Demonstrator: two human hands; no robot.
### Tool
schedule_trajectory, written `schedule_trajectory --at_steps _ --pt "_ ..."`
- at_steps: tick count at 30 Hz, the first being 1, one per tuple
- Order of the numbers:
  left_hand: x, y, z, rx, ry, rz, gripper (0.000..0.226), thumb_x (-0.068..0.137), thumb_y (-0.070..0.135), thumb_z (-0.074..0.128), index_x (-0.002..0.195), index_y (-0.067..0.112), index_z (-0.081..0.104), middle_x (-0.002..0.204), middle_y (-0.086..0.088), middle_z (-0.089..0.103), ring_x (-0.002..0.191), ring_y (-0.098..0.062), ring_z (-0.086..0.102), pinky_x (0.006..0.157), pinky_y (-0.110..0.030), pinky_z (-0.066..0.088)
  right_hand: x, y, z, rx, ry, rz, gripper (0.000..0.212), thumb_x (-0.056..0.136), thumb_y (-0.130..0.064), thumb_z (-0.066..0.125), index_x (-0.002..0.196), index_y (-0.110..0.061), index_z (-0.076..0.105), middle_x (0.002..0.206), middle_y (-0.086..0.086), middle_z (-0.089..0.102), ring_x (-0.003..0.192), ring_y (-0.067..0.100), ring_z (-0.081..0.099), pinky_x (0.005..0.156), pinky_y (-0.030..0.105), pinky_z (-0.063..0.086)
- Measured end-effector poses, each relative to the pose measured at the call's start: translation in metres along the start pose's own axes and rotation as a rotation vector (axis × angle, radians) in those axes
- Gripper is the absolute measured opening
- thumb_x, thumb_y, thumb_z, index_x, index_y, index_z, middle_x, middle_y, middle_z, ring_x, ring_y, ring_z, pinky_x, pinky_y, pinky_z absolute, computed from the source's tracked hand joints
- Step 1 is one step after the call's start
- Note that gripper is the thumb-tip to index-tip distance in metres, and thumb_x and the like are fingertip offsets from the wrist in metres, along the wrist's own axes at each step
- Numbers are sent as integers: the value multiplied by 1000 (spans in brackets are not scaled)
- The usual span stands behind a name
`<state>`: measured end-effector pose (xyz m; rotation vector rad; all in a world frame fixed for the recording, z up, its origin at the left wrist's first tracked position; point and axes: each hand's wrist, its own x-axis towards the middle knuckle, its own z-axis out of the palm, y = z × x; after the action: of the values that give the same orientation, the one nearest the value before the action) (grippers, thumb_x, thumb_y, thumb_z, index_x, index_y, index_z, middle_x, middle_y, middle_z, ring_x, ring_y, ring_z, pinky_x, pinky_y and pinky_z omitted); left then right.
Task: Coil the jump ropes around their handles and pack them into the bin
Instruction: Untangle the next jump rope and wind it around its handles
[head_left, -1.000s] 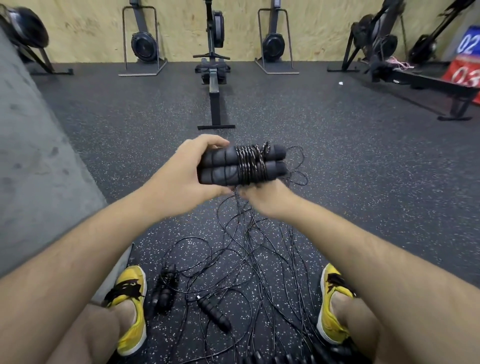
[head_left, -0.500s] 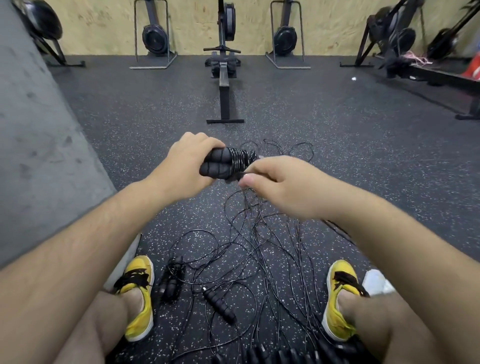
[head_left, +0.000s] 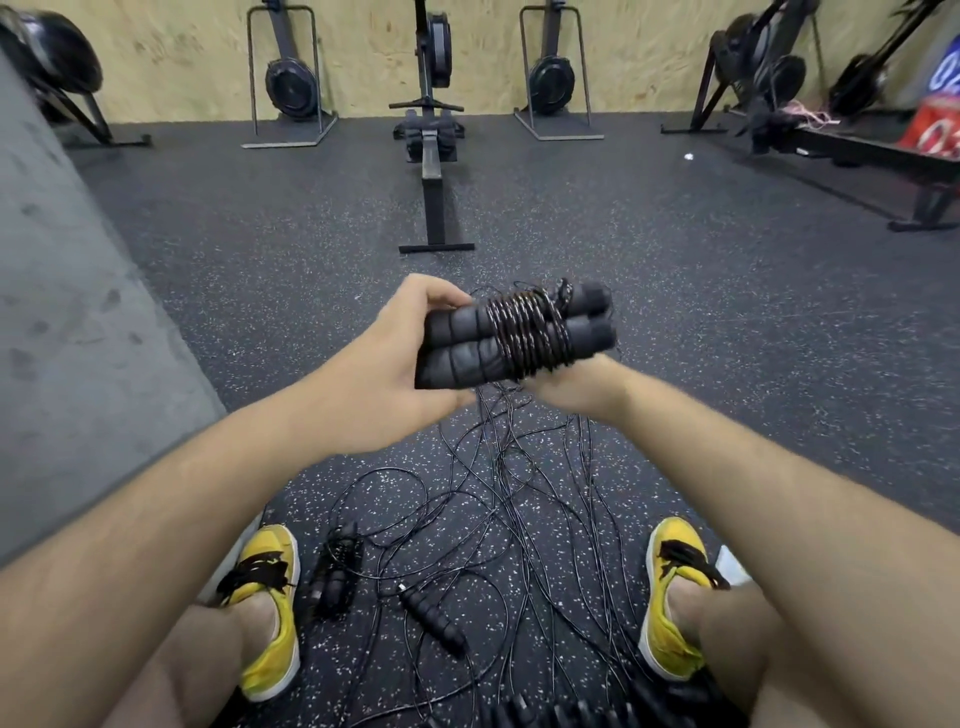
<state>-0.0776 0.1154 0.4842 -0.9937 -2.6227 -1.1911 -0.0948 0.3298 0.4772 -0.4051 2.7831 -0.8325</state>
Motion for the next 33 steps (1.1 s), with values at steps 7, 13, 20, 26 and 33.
schedule_trajectory --at_steps 7,13,20,26,33 --pt "17 -39 -5 614 153 -34 55 73 3 68 124 8 50 113 -13 51 105 -35 48 91 -49 44 -15 -39 69 2 -23 -112 30 108 -36 32 92 -13 42 81 0 50 72 17 48 67 33 32" --pt "16 -60 -3 729 -4 -48 49 71 0 67 114 11 47 113 -9 51 103 -35 47 82 -45 39 -42 -44 38 -516 146 -215 19 105 -34 37 96 -21 48 86 -2 52 76 25 52 66 34 39" --pt "9 -29 13 558 -100 72 51 69 -6 63 116 7 50 110 0 46 107 -22 39 88 -41 35 -5 -13 -22 -777 560 -435 36 98 -54 42 99 -32 70 92 -4 67 88 28 64 65 32 31" --pt "-4 -1 16 165 -103 -6 57 68 16 59 121 15 41 111 -1 45 98 -10 47 82 -25 39 12 7 -38 -41 116 -321 14 98 -30 59 102 -27 73 92 -12 68 89 4 63 85 31 50" --pt "5 2 8 -132 178 -144 52 90 17 71 123 15 31 111 -6 58 82 -4 54 74 -23 48 4 -26 5 359 116 -114 28 102 -5 42 79 -14 54 66 3 60 46 5 56 51 24 49"
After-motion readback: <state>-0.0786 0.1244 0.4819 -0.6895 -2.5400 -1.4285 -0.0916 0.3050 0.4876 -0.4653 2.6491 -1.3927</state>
